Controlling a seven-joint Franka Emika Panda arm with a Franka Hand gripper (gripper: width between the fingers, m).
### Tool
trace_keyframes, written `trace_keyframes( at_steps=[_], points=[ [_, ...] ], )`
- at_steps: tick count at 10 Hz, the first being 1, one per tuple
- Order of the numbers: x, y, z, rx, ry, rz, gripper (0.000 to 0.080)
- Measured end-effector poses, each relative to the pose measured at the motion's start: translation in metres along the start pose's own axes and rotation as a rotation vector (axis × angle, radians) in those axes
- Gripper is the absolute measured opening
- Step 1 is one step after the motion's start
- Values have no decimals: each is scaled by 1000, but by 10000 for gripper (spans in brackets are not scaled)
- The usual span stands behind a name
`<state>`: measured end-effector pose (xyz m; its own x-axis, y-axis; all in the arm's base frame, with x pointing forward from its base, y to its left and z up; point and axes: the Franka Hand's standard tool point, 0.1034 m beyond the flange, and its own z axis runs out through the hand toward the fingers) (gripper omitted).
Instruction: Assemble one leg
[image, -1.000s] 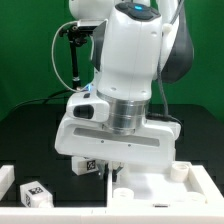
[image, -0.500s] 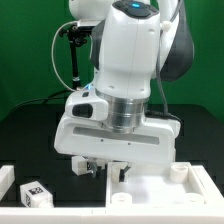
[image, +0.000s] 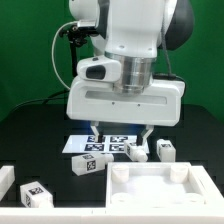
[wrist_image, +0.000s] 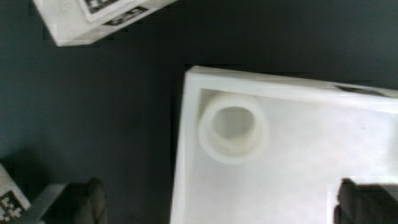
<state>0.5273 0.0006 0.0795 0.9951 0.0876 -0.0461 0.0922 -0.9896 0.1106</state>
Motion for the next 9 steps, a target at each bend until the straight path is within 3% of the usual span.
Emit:
trace_keyframes(
  at_steps=[3,5,6,7,9],
  points=[
    [-2,-3,2,0,-13,-12,649],
    [-20,-34,2,12,4,-58,649],
    [-29,-53,1,4,-51,-62,649],
    [-34,-60,0,-6,-128,-70,649],
    [-31,-54,0,-27,-262,-67,649]
  ],
)
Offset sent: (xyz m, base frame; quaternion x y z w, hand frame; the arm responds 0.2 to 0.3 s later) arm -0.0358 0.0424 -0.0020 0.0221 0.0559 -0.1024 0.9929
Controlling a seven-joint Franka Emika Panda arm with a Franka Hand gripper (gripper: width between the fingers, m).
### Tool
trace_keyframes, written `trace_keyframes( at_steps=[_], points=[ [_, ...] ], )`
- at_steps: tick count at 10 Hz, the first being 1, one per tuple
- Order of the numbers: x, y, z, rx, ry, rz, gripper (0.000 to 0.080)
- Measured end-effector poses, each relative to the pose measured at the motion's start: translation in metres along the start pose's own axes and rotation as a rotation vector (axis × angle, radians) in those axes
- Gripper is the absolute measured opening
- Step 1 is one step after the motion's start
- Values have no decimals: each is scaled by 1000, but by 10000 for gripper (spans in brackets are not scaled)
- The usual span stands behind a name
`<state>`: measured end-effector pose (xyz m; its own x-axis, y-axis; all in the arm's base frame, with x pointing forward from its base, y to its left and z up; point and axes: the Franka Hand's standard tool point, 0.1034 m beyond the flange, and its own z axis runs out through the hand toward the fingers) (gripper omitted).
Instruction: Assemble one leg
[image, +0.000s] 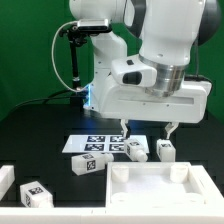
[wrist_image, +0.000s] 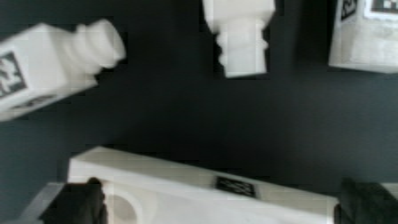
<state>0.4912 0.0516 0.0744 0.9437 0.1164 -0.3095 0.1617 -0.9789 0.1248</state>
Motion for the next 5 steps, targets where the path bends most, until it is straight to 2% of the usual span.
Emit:
trace_keyframes(
  at_steps=[1,2,3,4,5],
  points=[
    [-6,-7,-1,2,-86,47,649],
    [-7,-29,-9,29,-180,82,649],
    [-1,-47,-15,87,-203,118,649],
    [-10,-56,-20,123,-291,143,649],
    [-17,-59,-27,114,-371,136,649]
  ],
)
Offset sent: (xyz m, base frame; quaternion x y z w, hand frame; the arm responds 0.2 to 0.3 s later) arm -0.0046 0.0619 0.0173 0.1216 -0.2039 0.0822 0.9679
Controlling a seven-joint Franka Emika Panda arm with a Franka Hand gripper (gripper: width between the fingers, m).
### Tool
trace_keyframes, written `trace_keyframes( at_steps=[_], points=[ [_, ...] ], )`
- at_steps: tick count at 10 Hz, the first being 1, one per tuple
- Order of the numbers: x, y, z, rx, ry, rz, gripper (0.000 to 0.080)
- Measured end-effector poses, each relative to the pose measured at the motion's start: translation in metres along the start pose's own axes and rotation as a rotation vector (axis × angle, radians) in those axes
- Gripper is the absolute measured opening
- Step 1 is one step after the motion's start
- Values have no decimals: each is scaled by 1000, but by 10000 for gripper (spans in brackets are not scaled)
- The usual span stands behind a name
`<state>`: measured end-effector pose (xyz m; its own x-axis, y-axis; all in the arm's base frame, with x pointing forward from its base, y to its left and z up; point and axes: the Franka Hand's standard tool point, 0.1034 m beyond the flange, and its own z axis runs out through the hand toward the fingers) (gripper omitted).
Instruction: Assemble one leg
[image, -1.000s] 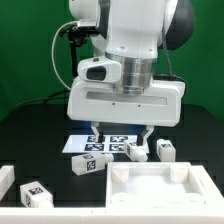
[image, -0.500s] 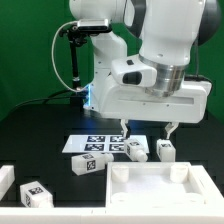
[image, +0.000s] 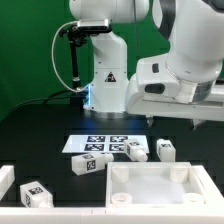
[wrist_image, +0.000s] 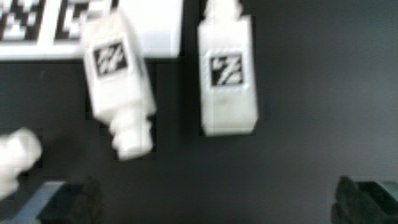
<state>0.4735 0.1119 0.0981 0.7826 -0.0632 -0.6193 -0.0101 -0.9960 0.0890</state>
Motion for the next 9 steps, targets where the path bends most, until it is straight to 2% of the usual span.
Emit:
trace_keyframes(
  at_steps=[1,2,4,5,7,8,9],
  points=[
    [-4,0,-2,-74,-48,-17,649],
    [-1,0,3,-63,-105,-12,649],
    [6,2,7,-55,-114,3,649],
    [5,-1,21,-11,-138,28,649],
    [6,-11,42,104,-199,62,649],
    [6,-5,41,118,-205,61,649],
    [7,-1,40,100,-198,60,649]
  ],
)
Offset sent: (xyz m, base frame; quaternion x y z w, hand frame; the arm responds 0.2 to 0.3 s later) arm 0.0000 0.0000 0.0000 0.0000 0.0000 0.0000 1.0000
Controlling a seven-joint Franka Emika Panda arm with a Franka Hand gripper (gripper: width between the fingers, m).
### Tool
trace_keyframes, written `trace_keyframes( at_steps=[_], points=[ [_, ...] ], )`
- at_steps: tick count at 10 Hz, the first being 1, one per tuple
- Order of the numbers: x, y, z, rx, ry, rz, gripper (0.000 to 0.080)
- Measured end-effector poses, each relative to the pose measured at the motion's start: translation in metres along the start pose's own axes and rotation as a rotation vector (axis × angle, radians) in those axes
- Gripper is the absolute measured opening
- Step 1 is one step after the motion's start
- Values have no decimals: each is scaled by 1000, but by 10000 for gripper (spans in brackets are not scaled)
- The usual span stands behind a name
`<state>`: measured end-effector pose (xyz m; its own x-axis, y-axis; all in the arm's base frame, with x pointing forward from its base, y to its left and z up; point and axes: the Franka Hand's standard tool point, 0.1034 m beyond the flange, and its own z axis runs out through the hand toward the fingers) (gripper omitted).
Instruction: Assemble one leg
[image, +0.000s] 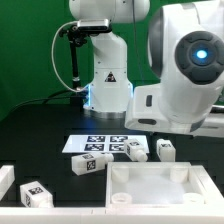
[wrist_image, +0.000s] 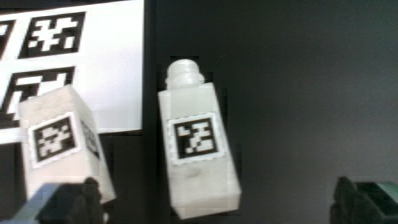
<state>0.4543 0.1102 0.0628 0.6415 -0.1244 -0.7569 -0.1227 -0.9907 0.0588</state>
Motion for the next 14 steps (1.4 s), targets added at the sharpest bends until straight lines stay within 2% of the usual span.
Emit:
trace_keyframes(
  at_steps=[2,4,6,7,10,11,12,13,14],
  points=[
    [1,0,1,0,0,1,649],
    [11,0,6,6,30,-74,649],
    [16,-13,25,2,76,-89,649],
    [15,-16,28,1,77,-92,649],
    [16,-12,29,10,69,-81,649],
    [15,-6,37,31,26,-46,649],
    [16,-8,47,27,6,-32,649],
    [9,-10,53,6,-51,-27,649],
    [9,-14,53,-4,-83,-32,649]
  ],
)
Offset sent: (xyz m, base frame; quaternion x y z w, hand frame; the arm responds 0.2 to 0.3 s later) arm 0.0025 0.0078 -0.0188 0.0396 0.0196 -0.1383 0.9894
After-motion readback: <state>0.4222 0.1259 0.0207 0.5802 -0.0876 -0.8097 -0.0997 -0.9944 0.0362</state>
